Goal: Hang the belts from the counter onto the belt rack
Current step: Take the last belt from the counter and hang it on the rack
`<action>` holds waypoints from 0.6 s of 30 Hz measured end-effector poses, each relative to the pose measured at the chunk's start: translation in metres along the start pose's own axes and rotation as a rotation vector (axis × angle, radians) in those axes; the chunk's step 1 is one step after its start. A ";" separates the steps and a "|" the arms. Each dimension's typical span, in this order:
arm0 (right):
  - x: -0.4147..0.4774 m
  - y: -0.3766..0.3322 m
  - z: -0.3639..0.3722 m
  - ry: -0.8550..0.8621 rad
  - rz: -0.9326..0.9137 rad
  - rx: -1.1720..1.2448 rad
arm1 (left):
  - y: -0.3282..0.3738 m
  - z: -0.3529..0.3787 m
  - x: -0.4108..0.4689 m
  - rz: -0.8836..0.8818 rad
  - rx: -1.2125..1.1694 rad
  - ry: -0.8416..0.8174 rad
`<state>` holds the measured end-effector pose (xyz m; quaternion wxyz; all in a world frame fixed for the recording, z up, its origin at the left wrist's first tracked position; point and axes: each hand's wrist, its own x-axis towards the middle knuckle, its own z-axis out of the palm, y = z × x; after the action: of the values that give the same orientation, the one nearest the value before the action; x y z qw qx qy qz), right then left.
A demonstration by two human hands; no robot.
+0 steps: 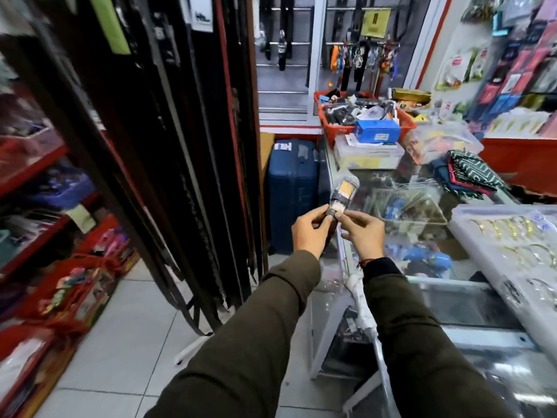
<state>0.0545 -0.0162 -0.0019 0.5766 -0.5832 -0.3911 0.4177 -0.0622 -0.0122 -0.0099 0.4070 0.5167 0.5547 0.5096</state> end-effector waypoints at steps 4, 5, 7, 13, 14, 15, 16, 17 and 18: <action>-0.025 -0.014 0.020 -0.061 -0.116 -0.049 | 0.016 -0.037 -0.021 0.019 -0.104 0.071; -0.032 -0.017 0.024 -0.085 -0.140 -0.025 | 0.022 -0.046 -0.026 0.023 -0.125 0.092; -0.045 -0.025 0.031 -0.143 -0.163 0.034 | 0.033 -0.061 -0.037 0.040 -0.156 0.129; -0.067 -0.071 0.053 -0.321 -0.212 0.185 | 0.069 -0.100 -0.047 0.136 -0.237 0.191; -0.069 -0.081 0.057 -0.341 -0.225 0.198 | 0.078 -0.105 -0.048 0.146 -0.245 0.199; -0.070 -0.093 0.061 -0.362 -0.238 0.214 | 0.088 -0.112 -0.048 0.160 -0.258 0.208; -0.072 -0.104 0.065 -0.378 -0.248 0.228 | 0.099 -0.118 -0.048 0.176 -0.266 0.217; -0.073 -0.115 0.069 -0.391 -0.261 0.241 | 0.110 -0.124 -0.048 0.194 -0.269 0.227; -0.073 -0.127 0.074 -0.408 -0.271 0.255 | 0.120 -0.129 -0.046 0.210 -0.275 0.238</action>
<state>-0.0367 -0.0549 0.1289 0.6053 -0.3520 -0.5181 0.4912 -0.1635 -0.0829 0.1245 0.3500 0.4474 0.4671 0.6776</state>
